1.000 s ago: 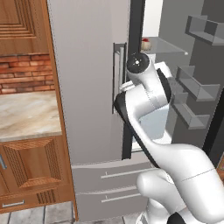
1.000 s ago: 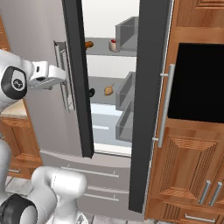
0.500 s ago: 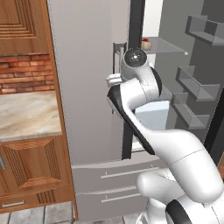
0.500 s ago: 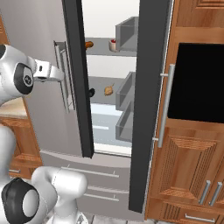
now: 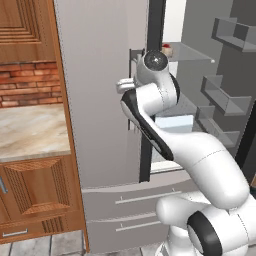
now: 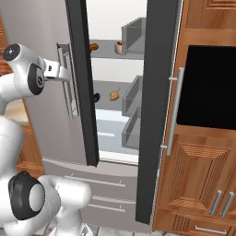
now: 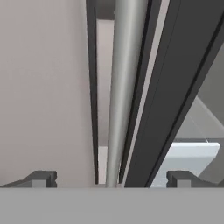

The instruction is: Gather the onion and eggplant from the fridge and place them on a tray on the dining counter. Then gather the chicken drumstick and steak from the fridge and place them on the other tray.

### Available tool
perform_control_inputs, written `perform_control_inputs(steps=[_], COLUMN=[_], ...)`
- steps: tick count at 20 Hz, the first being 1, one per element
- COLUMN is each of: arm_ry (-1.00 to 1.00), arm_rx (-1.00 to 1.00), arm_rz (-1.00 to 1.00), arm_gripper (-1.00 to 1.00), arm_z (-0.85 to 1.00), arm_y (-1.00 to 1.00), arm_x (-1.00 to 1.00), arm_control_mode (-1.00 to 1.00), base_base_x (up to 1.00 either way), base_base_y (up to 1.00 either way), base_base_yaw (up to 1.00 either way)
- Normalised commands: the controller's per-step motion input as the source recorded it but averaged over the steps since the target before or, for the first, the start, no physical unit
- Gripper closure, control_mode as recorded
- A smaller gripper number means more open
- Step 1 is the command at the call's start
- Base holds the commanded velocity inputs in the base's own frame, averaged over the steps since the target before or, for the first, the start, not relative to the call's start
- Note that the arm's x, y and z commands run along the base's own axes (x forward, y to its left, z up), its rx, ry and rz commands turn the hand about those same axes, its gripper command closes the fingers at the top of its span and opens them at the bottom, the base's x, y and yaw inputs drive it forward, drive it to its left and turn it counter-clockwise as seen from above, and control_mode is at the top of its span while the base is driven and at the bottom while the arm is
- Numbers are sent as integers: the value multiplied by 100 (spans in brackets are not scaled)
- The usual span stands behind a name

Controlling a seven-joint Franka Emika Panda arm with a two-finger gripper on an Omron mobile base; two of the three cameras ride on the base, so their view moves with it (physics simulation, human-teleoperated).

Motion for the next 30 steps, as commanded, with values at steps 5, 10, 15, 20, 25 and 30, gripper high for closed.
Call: perform_control_inputs(steps=[5, 10, 15, 20, 25, 30], arm_ry=[-1, 0, 0, 0, 0, 0], arm_rx=[0, 0, 0, 0, 0, 0], arm_rz=[2, 0, 0, 0, 0, 0], arm_gripper=[-100, -100, -100, -100, 100, 100], arm_z=[0, 0, 0, 0, 0, -1], arm_y=[1, 0, 1, 0, 10, 10], arm_x=[31, 32, 39, 36, 44, 41], arm_control_mode=[-100, -100, -100, -100, -100, -100], base_base_x=[0, 0, 0, 0, 0, 0], base_base_y=[0, 0, 0, 0, 0, 0], base_base_yaw=[0, 0, 0, 0, 0, 0])
